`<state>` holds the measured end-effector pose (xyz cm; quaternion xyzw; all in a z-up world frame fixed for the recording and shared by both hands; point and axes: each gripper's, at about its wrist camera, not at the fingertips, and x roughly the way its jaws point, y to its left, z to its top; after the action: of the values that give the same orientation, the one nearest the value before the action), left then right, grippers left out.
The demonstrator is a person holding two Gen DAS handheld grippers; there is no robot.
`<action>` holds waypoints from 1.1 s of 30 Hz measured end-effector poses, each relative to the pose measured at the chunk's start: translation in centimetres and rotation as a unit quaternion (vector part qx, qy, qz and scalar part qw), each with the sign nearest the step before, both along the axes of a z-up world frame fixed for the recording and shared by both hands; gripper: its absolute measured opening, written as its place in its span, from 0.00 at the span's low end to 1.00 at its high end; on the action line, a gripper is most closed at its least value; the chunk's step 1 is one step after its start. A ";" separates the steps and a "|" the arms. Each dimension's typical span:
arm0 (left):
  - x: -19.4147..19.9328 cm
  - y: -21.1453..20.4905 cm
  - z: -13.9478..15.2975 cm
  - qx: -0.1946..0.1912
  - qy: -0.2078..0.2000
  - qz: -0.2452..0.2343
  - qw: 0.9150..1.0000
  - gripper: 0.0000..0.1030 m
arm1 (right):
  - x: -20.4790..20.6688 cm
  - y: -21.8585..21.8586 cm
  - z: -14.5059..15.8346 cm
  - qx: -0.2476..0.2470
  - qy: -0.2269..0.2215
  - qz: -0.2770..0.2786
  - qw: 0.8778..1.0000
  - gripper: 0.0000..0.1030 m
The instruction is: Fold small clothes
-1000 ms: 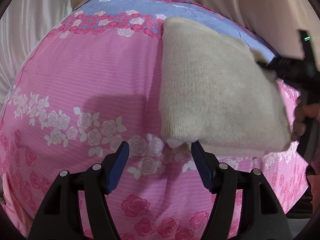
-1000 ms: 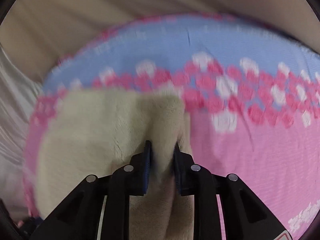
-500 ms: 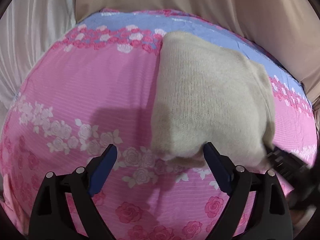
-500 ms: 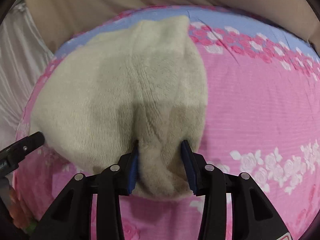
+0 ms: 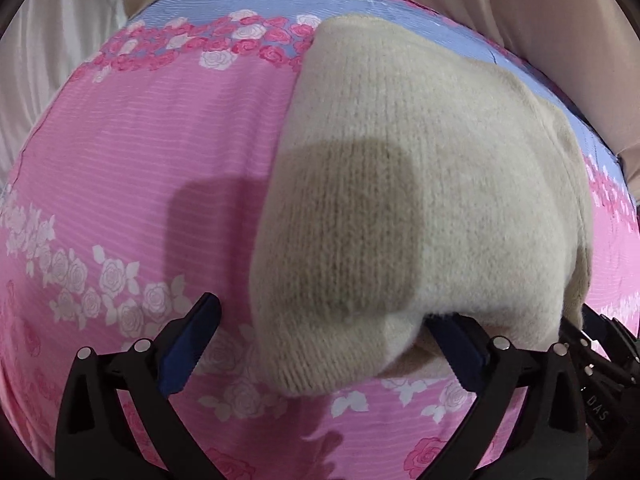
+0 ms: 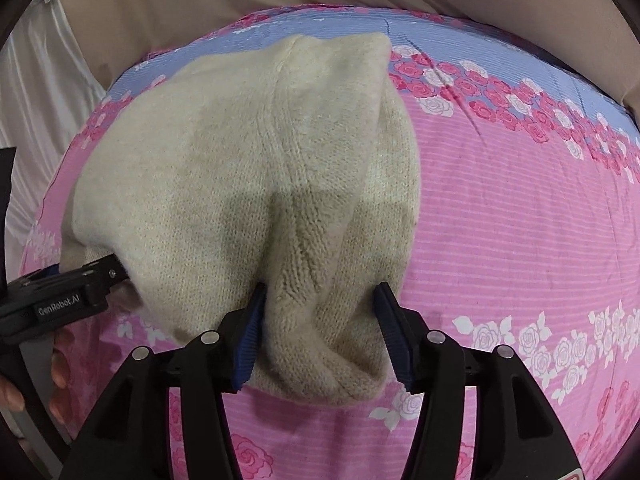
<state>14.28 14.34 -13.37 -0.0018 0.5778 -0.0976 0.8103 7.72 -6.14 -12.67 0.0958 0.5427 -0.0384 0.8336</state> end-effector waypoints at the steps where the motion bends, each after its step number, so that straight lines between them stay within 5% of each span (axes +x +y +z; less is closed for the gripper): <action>1: 0.2 0.0 -0.1 -0.003 0.003 -0.004 1.000 0.96 | 0.0 0.0 -0.1 0.000 -0.001 0.000 1.000 0.57; 4: 0.4 0.1 -0.1 -0.005 0.011 -0.001 1.000 0.96 | -0.1 -0.2 -0.4 0.002 -0.003 -0.007 1.000 0.65; 7: -0.5 -0.3 1.1 0.031 0.002 0.002 0.999 0.96 | -0.8 -1.3 0.6 0.030 -0.008 -0.027 0.999 0.65; 10: -2.1 -0.7 3.3 0.061 -0.019 0.002 0.998 0.95 | -3.4 -1.3 3.8 0.004 -0.060 -0.031 0.998 0.65; 15: -5.4 -1.0 7.7 0.048 -0.066 0.001 0.997 0.95 | -7.2 -1.5 7.5 -0.040 -0.101 -0.052 0.993 0.66; 22: -9.6 -2.7 12.6 0.028 -0.143 -0.012 0.989 0.95 | -10.6 -1.8 10.0 -0.037 -0.123 -0.075 0.989 0.68; 33: -12.3 -4.3 13.5 0.035 -0.164 -0.045 0.985 0.95 | -12.5 -1.1 10.2 -0.032 -0.119 -0.082 0.989 0.68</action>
<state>1.95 10.07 0.16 0.0684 0.4395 -0.1131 0.8885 -4.82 -7.21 -2.46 0.1174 0.4285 -0.1122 0.8888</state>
